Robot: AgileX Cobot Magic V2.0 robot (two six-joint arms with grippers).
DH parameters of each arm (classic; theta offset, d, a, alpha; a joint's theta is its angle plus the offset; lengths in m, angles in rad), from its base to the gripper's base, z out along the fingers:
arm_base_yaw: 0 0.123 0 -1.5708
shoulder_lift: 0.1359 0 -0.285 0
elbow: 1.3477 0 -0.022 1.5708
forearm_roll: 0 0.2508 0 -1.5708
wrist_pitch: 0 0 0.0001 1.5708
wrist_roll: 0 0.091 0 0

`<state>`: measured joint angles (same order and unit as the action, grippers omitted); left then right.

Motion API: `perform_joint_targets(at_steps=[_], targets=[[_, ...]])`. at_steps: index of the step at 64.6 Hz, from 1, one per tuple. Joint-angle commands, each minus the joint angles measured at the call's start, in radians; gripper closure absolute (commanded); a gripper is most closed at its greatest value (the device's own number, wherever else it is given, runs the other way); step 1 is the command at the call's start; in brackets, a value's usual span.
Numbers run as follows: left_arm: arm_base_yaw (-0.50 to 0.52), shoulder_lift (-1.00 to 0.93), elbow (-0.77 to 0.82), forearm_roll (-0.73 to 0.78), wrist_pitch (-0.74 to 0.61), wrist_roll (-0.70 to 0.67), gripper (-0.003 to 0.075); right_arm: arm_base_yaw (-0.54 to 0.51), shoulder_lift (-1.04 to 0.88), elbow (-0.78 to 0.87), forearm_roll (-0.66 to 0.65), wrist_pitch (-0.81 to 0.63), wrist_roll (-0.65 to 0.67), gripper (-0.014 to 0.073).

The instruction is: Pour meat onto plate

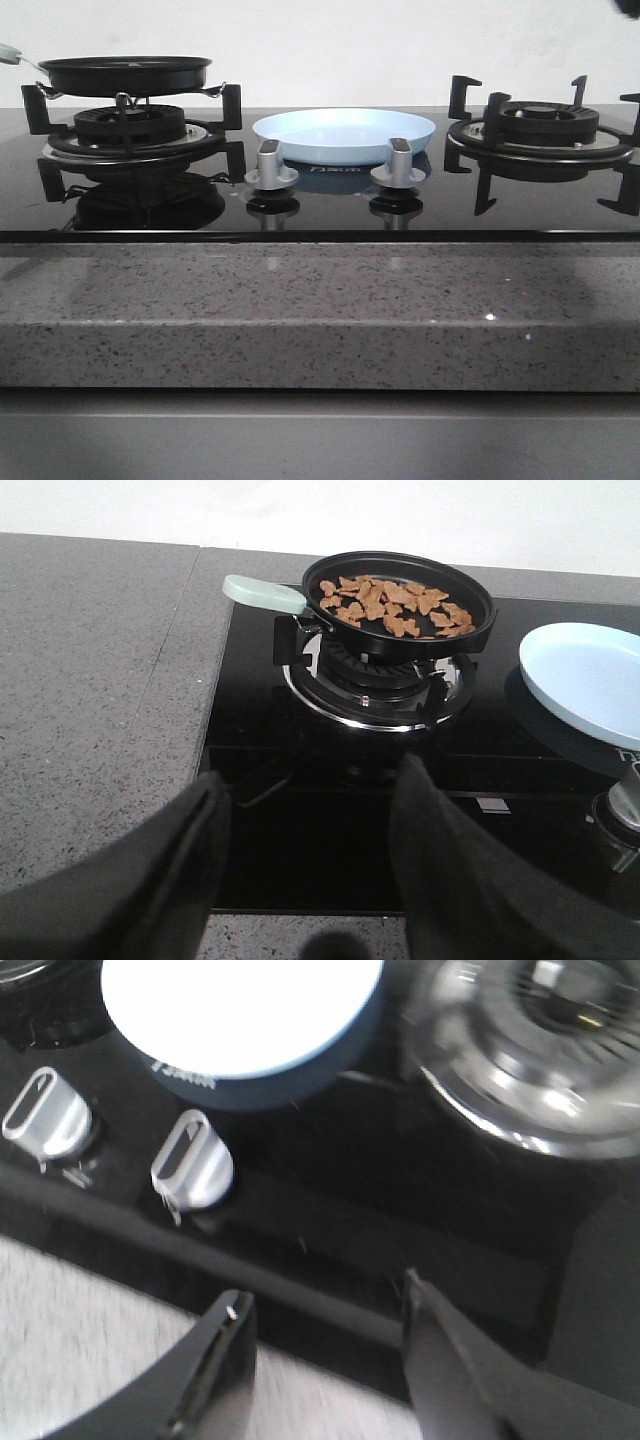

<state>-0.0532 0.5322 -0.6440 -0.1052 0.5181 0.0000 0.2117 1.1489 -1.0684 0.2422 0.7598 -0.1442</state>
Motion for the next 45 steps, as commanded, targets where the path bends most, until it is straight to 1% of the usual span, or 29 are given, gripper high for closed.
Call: perform_joint_targets(at_steps=[1,19,45], targets=[[-0.008,0.010,-0.032,-0.004,-0.072,0.000,0.0389,0.007,0.081,-0.108,0.020,-0.031,-0.014,0.0227],[-0.008,0.010,-0.032,-0.004,-0.072,0.000,0.0455,0.007,0.360,-0.361,0.019,0.019,-0.015,0.0227],[-0.008,0.010,-0.032,-0.004,-0.072,0.000,0.0556,0.007,0.654,-0.677,-0.025,0.062,-0.015,0.0227]])
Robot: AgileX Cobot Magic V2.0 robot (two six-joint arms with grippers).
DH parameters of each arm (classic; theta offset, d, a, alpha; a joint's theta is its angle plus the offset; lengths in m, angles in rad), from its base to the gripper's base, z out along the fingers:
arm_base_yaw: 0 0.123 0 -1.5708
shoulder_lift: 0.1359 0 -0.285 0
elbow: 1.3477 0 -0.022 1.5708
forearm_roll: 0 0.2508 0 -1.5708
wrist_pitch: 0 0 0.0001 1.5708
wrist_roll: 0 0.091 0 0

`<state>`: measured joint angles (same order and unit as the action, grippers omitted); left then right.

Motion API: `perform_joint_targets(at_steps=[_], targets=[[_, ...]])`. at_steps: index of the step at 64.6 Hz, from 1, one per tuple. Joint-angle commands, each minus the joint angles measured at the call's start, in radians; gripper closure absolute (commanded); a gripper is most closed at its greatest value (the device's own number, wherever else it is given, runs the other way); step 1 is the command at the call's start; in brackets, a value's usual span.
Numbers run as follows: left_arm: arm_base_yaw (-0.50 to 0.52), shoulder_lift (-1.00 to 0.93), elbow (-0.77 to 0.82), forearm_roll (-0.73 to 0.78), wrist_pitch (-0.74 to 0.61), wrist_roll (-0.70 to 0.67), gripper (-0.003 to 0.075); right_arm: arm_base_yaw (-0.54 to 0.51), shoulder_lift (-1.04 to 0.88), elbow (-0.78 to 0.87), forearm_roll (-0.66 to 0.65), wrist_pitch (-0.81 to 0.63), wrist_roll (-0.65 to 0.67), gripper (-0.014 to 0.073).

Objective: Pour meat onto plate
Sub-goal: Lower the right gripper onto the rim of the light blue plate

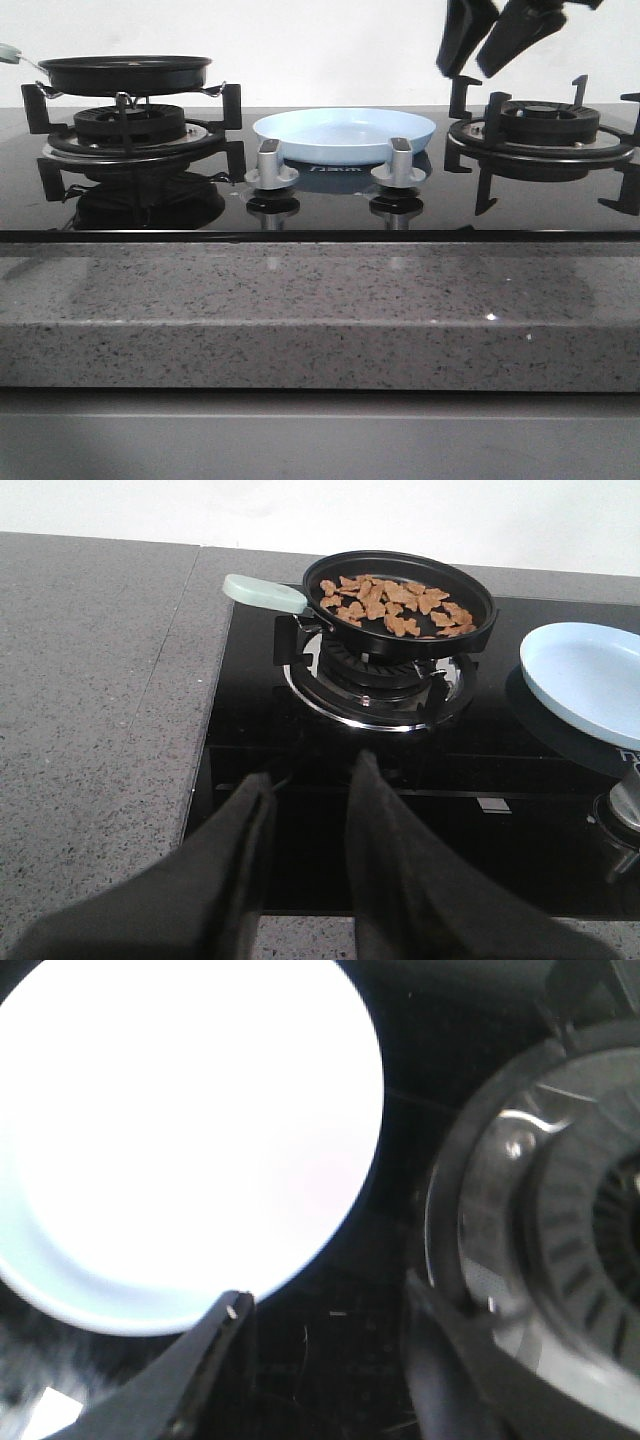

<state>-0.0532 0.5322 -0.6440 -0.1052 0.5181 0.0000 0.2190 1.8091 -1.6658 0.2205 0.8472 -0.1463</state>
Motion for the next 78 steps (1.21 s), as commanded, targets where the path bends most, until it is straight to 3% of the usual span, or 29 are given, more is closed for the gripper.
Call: perform_joint_targets(at_steps=[1,27,64,70,78], targets=[[-0.008,0.010,-0.032,-0.004,-0.072,0.000,0.0557,-0.001,0.004,-0.095,-0.004,-0.022,-0.013,0.0227],[-0.008,0.010,-0.032,-0.004,-0.072,0.000,0.0588,-0.001,0.200,-0.302,-0.004,-0.007,-0.013,0.0227],[-0.008,0.010,-0.032,-0.004,-0.072,0.000,0.0588,-0.001,0.266,-0.309,-0.003,0.054,-0.041,0.0230],[-0.008,0.010,-0.032,-0.004,-0.072,0.000,0.0588,-0.001,0.266,-0.309,-0.003,0.062,-0.041,0.0290],[-0.008,0.010,-0.032,-0.004,-0.072,0.000,0.0588,-0.001,0.266,-0.309,-0.003,0.065,-0.041,0.0441]])
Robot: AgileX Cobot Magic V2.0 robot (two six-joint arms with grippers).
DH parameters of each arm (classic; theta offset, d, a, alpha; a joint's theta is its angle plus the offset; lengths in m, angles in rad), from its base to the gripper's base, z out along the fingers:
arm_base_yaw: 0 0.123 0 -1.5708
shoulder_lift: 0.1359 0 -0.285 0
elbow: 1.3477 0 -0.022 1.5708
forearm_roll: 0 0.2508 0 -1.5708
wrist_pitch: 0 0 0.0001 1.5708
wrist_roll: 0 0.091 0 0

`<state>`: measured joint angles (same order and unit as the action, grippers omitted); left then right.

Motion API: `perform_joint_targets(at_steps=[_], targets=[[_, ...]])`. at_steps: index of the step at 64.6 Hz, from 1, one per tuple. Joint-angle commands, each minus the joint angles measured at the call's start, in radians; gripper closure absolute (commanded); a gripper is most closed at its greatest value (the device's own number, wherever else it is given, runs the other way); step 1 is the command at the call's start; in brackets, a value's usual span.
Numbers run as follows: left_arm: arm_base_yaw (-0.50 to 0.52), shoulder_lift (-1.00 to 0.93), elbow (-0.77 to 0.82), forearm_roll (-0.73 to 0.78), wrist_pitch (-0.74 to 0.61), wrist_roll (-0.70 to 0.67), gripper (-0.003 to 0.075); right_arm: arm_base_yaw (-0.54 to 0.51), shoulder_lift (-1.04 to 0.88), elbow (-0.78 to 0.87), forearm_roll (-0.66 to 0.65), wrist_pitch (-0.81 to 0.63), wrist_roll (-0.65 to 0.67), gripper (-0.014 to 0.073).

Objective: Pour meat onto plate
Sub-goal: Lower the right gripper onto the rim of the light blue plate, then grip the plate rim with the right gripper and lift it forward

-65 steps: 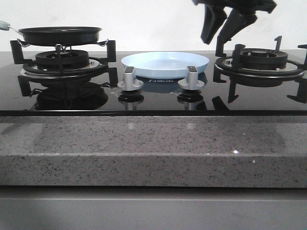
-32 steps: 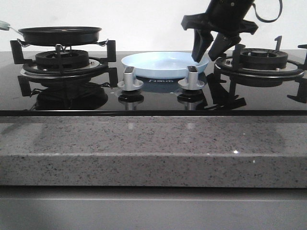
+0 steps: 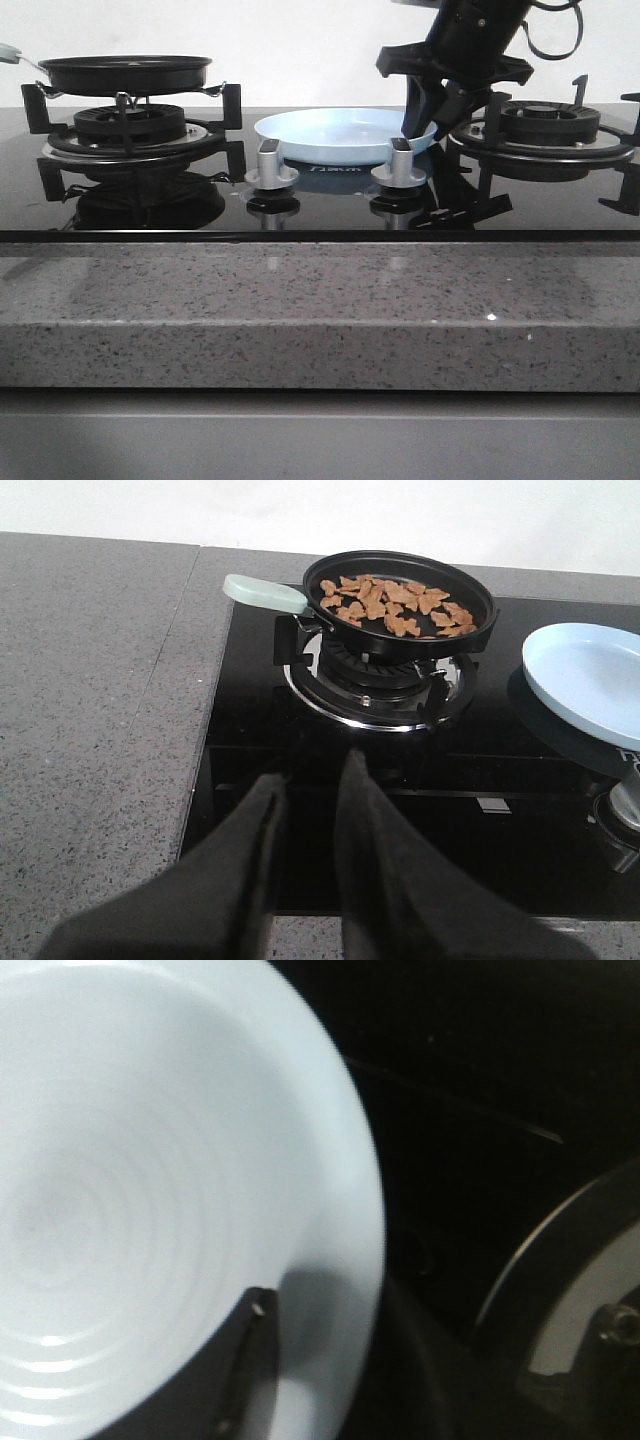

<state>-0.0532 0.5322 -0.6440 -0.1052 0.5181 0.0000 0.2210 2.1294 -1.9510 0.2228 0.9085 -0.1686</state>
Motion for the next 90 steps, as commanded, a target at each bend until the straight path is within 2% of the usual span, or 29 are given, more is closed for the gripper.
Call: perform_joint_targets(at_steps=[1,19,30,49,60,73,79,90], targets=[[-0.008,0.010,-0.032,-0.004,-0.072,0.000,0.0588,-0.002,-0.054,-0.024,-0.005,0.003,-0.018,0.0455],[-0.008,0.010,-0.032,-0.006,-0.073,0.000,0.0588,-0.002,-0.056,-0.024,-0.005,-0.031,-0.018,0.0714],[-0.008,0.010,-0.032,-0.006,-0.073,0.000,0.0588,-0.003,-0.082,-0.024,0.013,-0.036,-0.015,0.0707],[-0.008,0.010,-0.032,-0.006,-0.073,0.000,0.0588,-0.003,-0.248,-0.003,0.085,-0.052,-0.014,0.0707],[-0.008,0.010,-0.032,-0.006,-0.073,0.000,0.0588,0.005,-0.380,0.211,0.152,-0.170,-0.019,0.0707],[-0.008,0.010,-0.032,-0.006,-0.073,0.000,0.0588,0.063,-0.527,0.509,0.153,-0.303,-0.061,0.0707],[-0.008,0.010,-0.032,-0.006,-0.073,0.000,0.0588,0.088,-0.557,0.590,0.153,-0.348,-0.061,0.0707],[-0.008,0.010,-0.032,-0.006,-0.073,0.000,0.0588,0.100,-0.563,0.653,0.171,-0.344,-0.061,0.0707]])
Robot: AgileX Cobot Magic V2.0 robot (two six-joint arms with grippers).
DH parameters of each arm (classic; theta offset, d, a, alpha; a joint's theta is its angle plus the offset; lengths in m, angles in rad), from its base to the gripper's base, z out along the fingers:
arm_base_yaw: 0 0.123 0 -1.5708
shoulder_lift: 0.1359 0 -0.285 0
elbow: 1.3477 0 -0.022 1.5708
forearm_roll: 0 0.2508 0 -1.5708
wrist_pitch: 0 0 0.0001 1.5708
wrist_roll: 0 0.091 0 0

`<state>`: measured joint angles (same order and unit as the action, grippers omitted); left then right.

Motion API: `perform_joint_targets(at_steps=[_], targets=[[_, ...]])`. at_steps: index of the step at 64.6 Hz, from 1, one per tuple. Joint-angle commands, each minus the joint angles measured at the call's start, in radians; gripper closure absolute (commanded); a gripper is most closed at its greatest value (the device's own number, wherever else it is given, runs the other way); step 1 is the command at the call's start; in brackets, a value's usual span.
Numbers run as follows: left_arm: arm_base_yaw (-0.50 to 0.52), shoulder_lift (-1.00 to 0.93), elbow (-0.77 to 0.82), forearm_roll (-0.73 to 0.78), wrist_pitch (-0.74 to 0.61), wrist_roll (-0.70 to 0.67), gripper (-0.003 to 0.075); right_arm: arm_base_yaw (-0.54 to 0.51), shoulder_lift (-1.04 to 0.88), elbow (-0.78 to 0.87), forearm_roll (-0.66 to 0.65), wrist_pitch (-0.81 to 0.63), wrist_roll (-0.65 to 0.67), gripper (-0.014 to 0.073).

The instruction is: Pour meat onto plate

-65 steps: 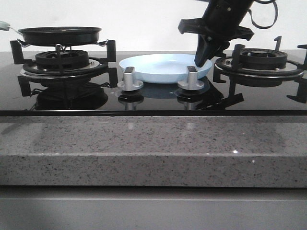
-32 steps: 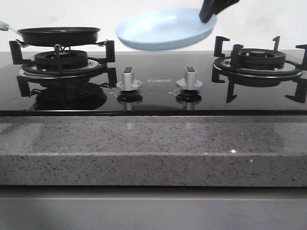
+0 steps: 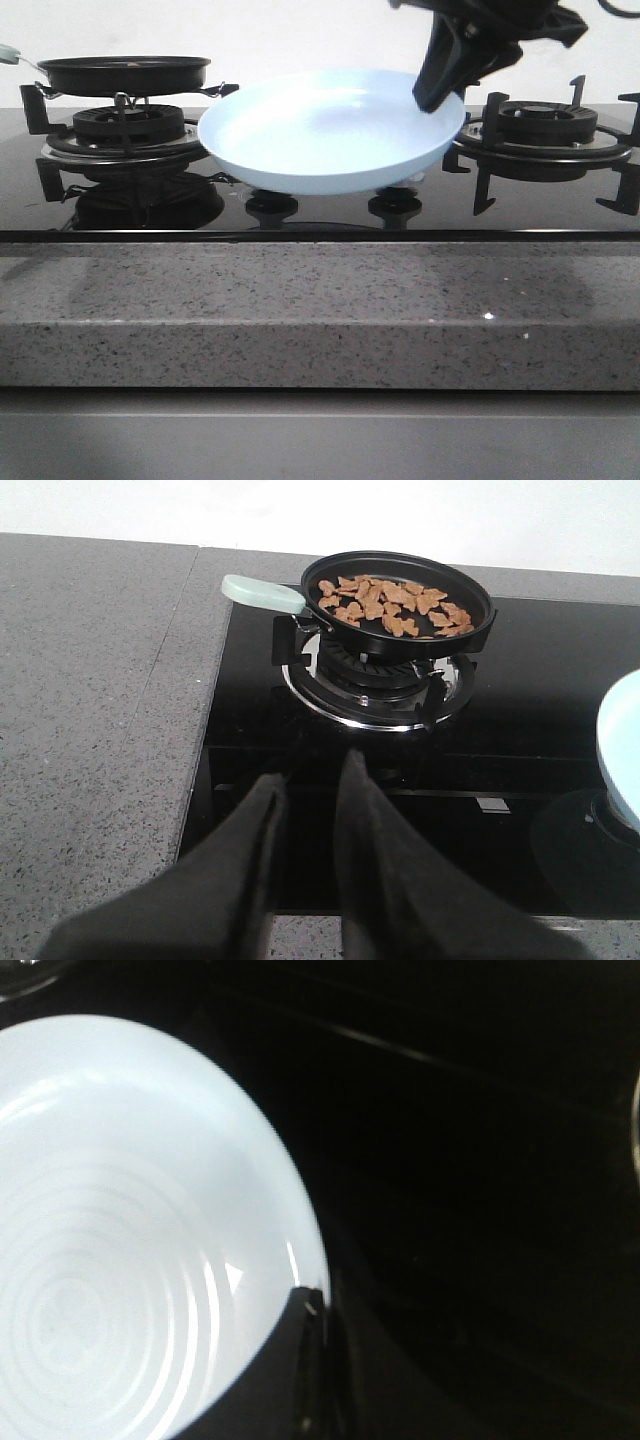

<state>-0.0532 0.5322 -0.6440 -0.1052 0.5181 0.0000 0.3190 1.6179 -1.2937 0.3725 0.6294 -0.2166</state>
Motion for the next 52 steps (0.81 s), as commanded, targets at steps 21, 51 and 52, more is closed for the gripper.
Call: perform_joint_targets(at_steps=[21,51,52], targets=[[-0.008,0.010,-0.032,-0.002,-0.073,0.000,0.0561,0.002,-0.051,0.001,0.026,-0.054,-0.013,0.0707],[-0.006,0.200,-0.173,0.067,0.030,0.000,0.0118,0.002,-0.051,0.001,0.026,-0.054,-0.013,0.0707],[-0.006,0.215,-0.185,0.069,0.037,0.000,0.0118,0.002,-0.051,0.001,0.026,-0.054,-0.013,0.0707]])
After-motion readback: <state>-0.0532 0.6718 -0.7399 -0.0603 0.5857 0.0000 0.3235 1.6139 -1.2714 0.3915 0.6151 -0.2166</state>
